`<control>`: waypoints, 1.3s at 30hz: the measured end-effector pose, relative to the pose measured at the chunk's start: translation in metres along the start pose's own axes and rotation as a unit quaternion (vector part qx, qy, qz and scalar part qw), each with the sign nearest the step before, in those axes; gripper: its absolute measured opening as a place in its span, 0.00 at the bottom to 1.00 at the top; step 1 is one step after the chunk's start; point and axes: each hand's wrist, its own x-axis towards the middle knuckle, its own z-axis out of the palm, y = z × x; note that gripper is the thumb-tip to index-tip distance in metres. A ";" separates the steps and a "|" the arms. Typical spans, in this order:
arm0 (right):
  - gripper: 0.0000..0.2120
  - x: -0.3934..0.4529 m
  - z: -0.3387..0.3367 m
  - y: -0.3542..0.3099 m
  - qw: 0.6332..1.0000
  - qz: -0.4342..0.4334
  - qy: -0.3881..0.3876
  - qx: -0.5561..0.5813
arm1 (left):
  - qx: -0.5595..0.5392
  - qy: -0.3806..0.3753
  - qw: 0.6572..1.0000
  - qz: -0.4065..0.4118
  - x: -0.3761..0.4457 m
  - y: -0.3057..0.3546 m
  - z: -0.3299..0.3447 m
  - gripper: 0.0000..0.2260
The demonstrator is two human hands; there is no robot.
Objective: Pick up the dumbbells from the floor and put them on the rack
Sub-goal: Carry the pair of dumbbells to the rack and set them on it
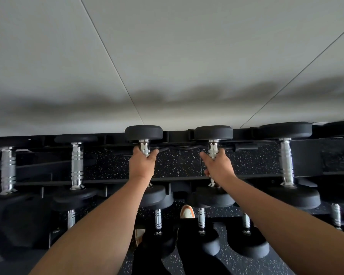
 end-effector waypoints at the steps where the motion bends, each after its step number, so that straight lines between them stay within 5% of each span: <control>1: 0.23 0.000 -0.001 0.000 1.000 0.002 -0.006 -0.007 | -0.008 -0.007 1.000 0.000 -0.001 -0.001 -0.001 0.21; 11: 0.30 -0.008 -0.015 -0.011 0.992 -0.011 -0.047 -0.118 | 0.024 -0.105 0.994 -0.022 -0.010 -0.006 -0.016 0.23; 19: 0.29 -0.015 -0.017 -0.015 0.991 -0.017 -0.039 -0.130 | 0.056 -0.060 0.996 0.032 -0.021 -0.012 -0.028 0.25; 26: 0.23 -0.037 -0.017 -0.013 0.989 -0.056 0.016 -0.139 | 0.040 -0.037 0.995 0.081 -0.032 -0.027 -0.047 0.17; 39: 0.32 -0.146 0.002 -0.026 0.980 -0.122 0.082 -0.132 | 0.031 -0.053 0.980 0.190 -0.085 -0.020 -0.097 0.23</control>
